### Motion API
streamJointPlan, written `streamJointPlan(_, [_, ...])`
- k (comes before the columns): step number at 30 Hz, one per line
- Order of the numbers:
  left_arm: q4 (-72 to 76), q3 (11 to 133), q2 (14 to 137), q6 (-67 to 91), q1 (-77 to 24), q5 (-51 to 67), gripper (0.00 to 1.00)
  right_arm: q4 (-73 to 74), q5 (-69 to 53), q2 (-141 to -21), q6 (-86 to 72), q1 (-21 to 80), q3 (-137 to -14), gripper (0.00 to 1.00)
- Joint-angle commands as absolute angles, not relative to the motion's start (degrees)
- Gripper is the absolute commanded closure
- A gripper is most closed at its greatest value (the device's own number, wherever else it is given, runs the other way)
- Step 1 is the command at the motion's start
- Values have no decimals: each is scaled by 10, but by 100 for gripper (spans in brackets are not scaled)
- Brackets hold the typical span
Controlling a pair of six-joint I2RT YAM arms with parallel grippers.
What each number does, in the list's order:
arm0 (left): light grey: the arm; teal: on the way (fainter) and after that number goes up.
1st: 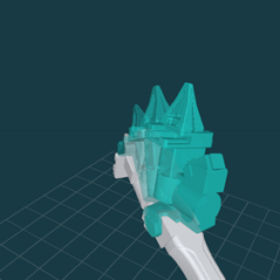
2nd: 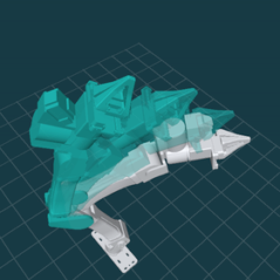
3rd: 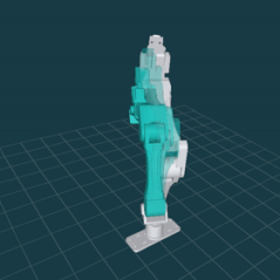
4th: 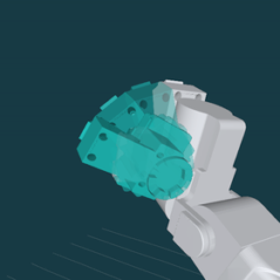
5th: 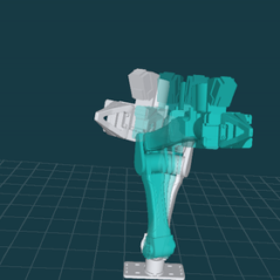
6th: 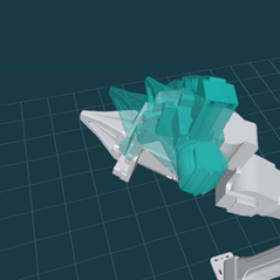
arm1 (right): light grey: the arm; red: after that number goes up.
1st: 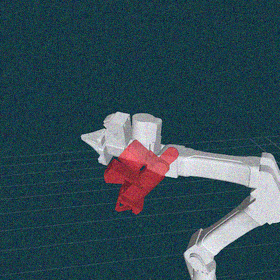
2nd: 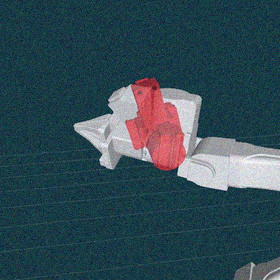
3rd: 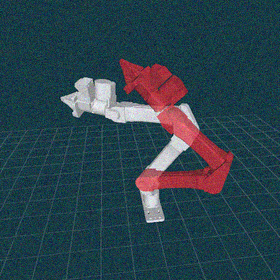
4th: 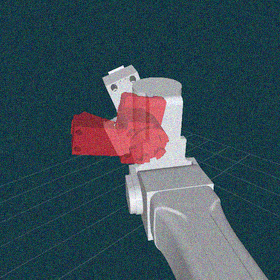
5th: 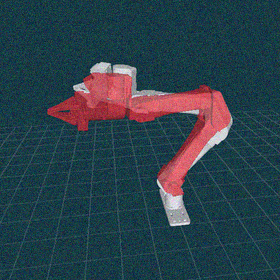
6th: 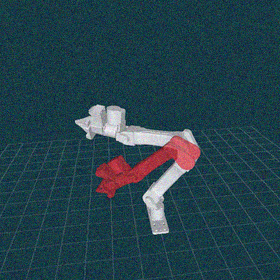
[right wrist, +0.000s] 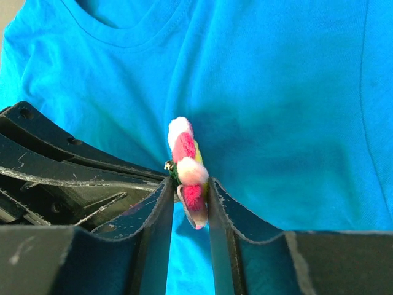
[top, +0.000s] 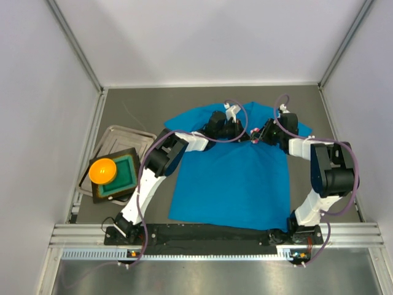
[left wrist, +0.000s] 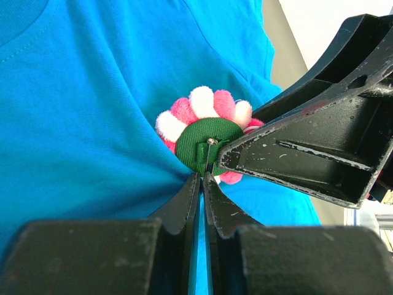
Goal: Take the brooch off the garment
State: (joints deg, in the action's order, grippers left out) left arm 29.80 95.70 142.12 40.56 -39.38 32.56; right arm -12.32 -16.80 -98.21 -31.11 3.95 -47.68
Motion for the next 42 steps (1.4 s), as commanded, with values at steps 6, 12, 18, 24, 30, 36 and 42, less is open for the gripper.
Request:
streamJointPlan(6, [323, 979, 1422, 406, -401, 340, 90, -149, -176, -989, -306, 36, -504, 68])
streamJointPlan(12, [322, 979, 1423, 406, -402, 340, 90, -142, -178, -992, -304, 40, -510, 69])
streamJointPlan(18, [320, 979, 1421, 403, -403, 339, 90, -134, -171, -997, -298, 42, -512, 74])
streamJointPlan(24, [317, 976, 1416, 401, -403, 339, 89, -135, -174, -1004, -298, 42, -514, 87])
streamJointPlan(30, [327, 945, 1381, 399, -391, 352, 81, -140, -177, -1009, -287, 41, -513, 100])
streamJointPlan(36, [213, 989, 1371, 353, -371, 361, 76, -153, -188, -1005, -280, 42, -505, 100])
streamJointPlan(42, [210, 1031, 1409, 376, -373, 391, 80, -162, -192, -999, -275, 41, -499, 100])
